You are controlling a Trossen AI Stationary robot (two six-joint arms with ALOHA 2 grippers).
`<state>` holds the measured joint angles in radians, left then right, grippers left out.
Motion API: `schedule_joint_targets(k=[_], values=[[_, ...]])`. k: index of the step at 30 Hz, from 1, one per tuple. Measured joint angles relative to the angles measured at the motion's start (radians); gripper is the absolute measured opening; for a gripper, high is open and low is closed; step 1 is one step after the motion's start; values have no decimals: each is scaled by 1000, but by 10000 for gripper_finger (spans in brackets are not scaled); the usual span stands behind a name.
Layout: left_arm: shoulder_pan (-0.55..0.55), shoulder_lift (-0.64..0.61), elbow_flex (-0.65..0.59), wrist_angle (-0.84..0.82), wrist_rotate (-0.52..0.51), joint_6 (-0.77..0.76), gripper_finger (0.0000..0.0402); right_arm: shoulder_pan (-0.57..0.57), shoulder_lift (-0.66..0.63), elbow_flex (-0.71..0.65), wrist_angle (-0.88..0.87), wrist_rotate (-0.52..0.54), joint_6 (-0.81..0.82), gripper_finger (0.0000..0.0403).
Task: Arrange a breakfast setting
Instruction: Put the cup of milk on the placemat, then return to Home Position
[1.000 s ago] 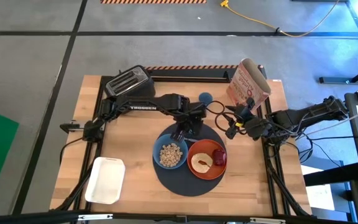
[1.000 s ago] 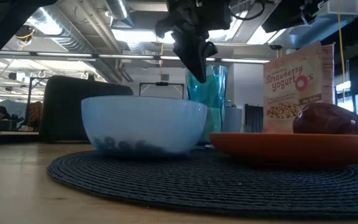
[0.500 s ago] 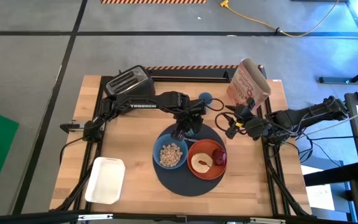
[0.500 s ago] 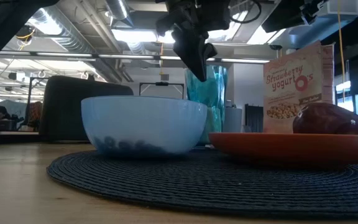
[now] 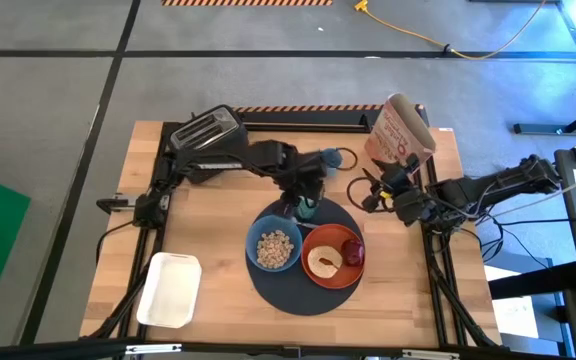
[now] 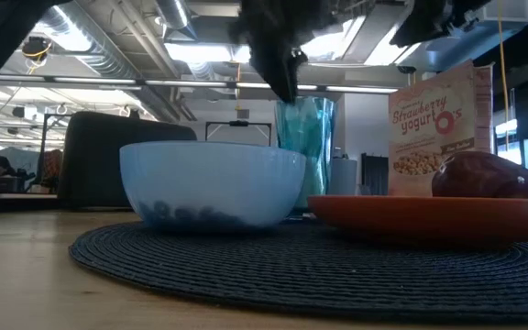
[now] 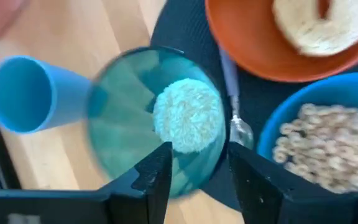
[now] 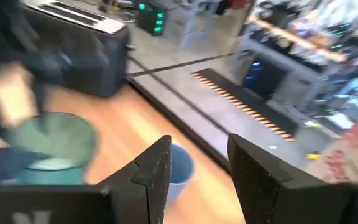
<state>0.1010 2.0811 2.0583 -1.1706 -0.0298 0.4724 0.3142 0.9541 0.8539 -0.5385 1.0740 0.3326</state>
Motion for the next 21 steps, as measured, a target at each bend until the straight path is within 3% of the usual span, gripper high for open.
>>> schedule_joint_targets(k=[3, 6, 10, 13, 17, 21], values=[[7, -71, 0, 6, 73, -22, 155, -2, -38, -58, 54, 9, -29, 146], [12, -140, -4, 17, 167, -46, 155, -9, -105, -101, 136, -64, -78, 146], [6, -233, -54, 63, 180, -80, 153, -7, -186, -181, 327, -281, -170, 146], [-1, -328, -175, 167, 214, -109, 153, -8, -221, -286, 593, -541, -287, 146], [-28, -500, -510, 594, 226, -156, 153, -51, -235, -387, 880, -832, -345, 146], [-63, -643, -877, 1088, 182, -255, 153, -105, -228, -404, 872, -869, -305, 146]])
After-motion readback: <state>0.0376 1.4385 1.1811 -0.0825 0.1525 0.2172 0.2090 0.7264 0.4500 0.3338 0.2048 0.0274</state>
